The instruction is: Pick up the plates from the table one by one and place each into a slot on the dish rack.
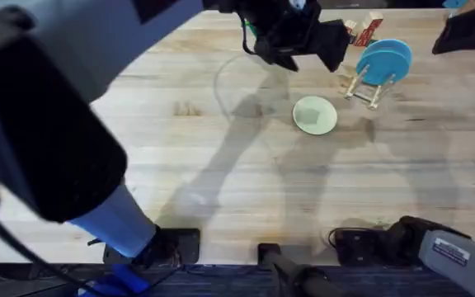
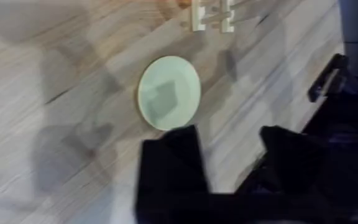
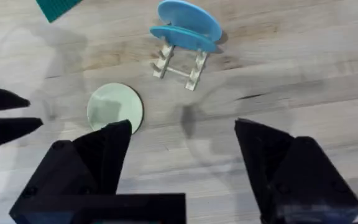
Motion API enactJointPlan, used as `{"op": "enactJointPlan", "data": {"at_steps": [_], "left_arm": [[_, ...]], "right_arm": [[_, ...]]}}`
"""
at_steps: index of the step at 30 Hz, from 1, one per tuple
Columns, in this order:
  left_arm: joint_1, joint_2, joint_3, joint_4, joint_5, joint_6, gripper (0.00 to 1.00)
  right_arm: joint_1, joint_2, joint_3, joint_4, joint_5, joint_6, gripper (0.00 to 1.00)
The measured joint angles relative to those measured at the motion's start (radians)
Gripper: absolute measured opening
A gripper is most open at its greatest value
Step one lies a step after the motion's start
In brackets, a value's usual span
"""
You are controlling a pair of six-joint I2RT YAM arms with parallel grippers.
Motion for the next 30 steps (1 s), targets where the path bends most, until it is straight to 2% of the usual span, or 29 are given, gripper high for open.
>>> {"op": "enactJointPlan", "data": {"at_steps": [4,6,7,14,20,25,30], "left_arm": [[0.0,0.019,0.0,0.035,0.063,-0.045,0.28],[0.0,0.018,0.0,0.054,0.079,-0.065,0.098],[0.0,0.018,0.0,0.063,0.084,-0.075,0.058],[0.0,0.018,0.0,0.094,0.112,-0.161,0.042],[0.02,0.018,-0.002,0.064,0.13,-0.185,0.042],[0.061,0.018,-0.048,0.141,0.177,-0.188,0.042],[0.069,0.018,-0.192,0.287,0.232,-0.207,0.042]], "right_arm": [[0.0,0.0,0.0,0.0,0.0,0.0,0.996],[0.0,0.0,0.0,0.0,0.0,0.0,0.996],[0.0,0.0,0.0,0.0,0.0,0.0,0.996],[0.0,0.0,0.0,0.0,0.0,0.0,0.995],[0.0,0.0,0.0,0.0,0.0,-0.001,0.995],[0.0,0.0,0.0,0.0,0.0,-0.012,0.996],[0.0,0.0,0.0,0.0,0.0,-0.013,0.996]]}}
